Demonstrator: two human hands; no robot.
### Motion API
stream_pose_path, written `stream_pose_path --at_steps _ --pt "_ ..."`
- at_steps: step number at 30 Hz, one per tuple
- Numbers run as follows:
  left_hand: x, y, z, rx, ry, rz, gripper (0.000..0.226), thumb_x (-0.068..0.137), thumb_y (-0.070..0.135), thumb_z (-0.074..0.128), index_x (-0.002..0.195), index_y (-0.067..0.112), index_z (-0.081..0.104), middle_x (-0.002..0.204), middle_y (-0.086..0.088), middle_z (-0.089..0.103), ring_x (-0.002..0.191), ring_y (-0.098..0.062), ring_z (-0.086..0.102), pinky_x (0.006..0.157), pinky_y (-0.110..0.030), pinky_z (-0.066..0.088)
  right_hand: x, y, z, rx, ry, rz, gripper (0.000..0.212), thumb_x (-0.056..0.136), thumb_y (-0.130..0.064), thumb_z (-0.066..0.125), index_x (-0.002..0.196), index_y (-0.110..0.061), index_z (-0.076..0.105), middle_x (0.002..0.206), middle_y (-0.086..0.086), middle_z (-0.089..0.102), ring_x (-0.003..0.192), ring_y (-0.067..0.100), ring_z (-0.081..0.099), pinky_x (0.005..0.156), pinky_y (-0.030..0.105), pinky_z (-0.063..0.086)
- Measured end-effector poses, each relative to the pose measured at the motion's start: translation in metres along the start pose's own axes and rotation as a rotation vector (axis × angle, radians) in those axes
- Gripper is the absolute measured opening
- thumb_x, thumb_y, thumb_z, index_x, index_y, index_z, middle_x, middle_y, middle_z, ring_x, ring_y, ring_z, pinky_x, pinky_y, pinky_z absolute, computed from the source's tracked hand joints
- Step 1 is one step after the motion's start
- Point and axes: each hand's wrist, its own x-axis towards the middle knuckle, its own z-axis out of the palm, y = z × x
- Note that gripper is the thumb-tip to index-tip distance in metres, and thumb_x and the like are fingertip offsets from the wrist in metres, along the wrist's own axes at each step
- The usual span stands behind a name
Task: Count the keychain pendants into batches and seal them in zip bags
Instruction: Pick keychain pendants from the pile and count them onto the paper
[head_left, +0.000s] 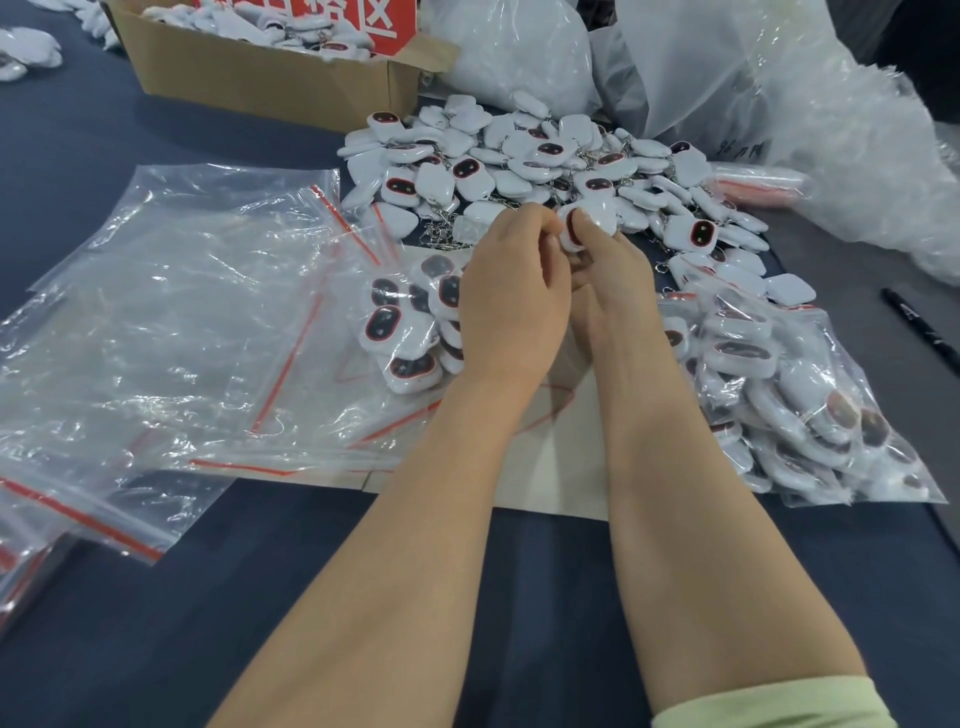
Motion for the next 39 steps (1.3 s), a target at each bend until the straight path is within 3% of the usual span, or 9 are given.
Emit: stream_pose_path --at_steps 4,13,17,24,26,29,33,36,39 --pt "0.0 -0.001 0.0 0.005 -0.002 0.0 0.014 0.091 0.007 0.049 0.098 0.005 0.061 0.096 -0.007 0.062 0.09 -0.024 0.056 0.079 -0.039 0.043 -0.002 0.0 0.0 -0.08 -0.064 -0.02 0.02 0.093 0.009 0.05 0.08 -0.005 0.055 0.053 -0.001 0.059 0.046 0.006 0.052 0.048 0.017 0.047" --pt "0.0 0.0 0.0 0.01 -0.003 -0.004 0.013 0.091 0.006 0.049 0.096 0.004 0.061 0.095 -0.007 0.062 0.087 -0.023 0.055 0.077 -0.037 0.043 0.0 0.002 -0.001 -0.142 -0.082 -0.103 0.016 0.093 0.007 0.052 0.084 -0.006 0.056 0.066 0.002 0.055 0.05 0.005 0.054 0.058 0.021 0.05" --pt "0.0 0.0 0.0 0.015 -0.011 0.002 0.014 0.091 0.005 0.049 0.096 0.004 0.061 0.095 -0.006 0.062 0.087 -0.022 0.056 0.078 -0.037 0.044 0.003 0.0 0.0 -0.008 -0.048 -0.031 0.014 0.098 -0.004 0.05 0.087 -0.005 0.059 0.076 0.009 0.067 0.064 0.016 0.065 0.077 0.031 0.055" --pt "0.001 0.001 0.0 -0.017 -0.016 -0.018 0.014 0.091 0.005 0.048 0.097 0.005 0.061 0.096 -0.006 0.062 0.088 -0.022 0.057 0.08 -0.04 0.046 0.005 -0.003 -0.003 0.0 -0.008 -0.02 0.011 0.095 -0.005 0.054 0.086 -0.01 0.06 0.065 0.003 0.07 0.062 0.017 0.067 0.064 0.027 0.057" --pt "0.002 0.002 -0.001 -0.041 -0.013 -0.04 0.014 0.091 0.004 0.049 0.097 0.004 0.061 0.095 -0.006 0.063 0.087 -0.021 0.058 0.08 -0.037 0.046 0.002 -0.005 -0.001 -0.124 -0.033 -0.023 0.011 0.094 -0.008 0.055 0.086 -0.01 0.061 0.068 0.004 0.069 0.062 0.016 0.065 0.064 0.027 0.057" --pt "0.005 0.005 -0.004 -0.139 0.033 -0.122 0.013 0.091 0.004 0.05 0.096 0.006 0.062 0.092 -0.004 0.064 0.085 -0.016 0.059 0.08 -0.029 0.048 -0.003 -0.012 0.004 -0.506 -0.084 -0.104 0.019 0.095 -0.009 0.055 0.076 -0.011 0.059 0.07 0.005 0.061 0.061 0.013 0.06 0.056 0.022 0.052" --pt "0.009 0.01 -0.009 -0.256 0.125 -0.212 0.011 0.091 0.003 0.051 0.094 0.009 0.061 0.081 0.007 0.059 0.077 -0.009 0.056 0.075 -0.018 0.046 -0.014 -0.033 0.015 -0.733 -0.143 -0.135 0.016 0.09 -0.013 0.066 0.078 -0.005 0.057 0.073 0.012 0.06 0.064 0.019 0.061 0.069 0.03 0.059" --pt "0.013 0.013 -0.014 -0.328 0.201 -0.251 0.011 0.09 0.002 0.052 0.094 0.007 0.062 0.081 0.006 0.059 0.076 -0.008 0.056 0.078 -0.022 0.049 -0.022 -0.047 0.019 -1.012 -0.222 -0.17 0.025 0.084 -0.018 0.072 0.071 -0.013 0.052 0.058 0.003 0.059 0.044 0.008 0.055 0.05 0.018 0.052" --pt "0.015 0.019 -0.016 -0.334 0.237 -0.209 0.013 0.09 0.001 0.052 0.095 0.005 0.063 0.083 0.002 0.061 0.078 -0.012 0.058 0.079 -0.026 0.05 -0.029 -0.049 0.022 -1.216 -0.356 -0.138 0.01 0.087 -0.011 0.064 0.081 -0.014 0.057 0.054 -0.003 0.064 0.044 0.006 0.056 0.049 0.017 0.05"
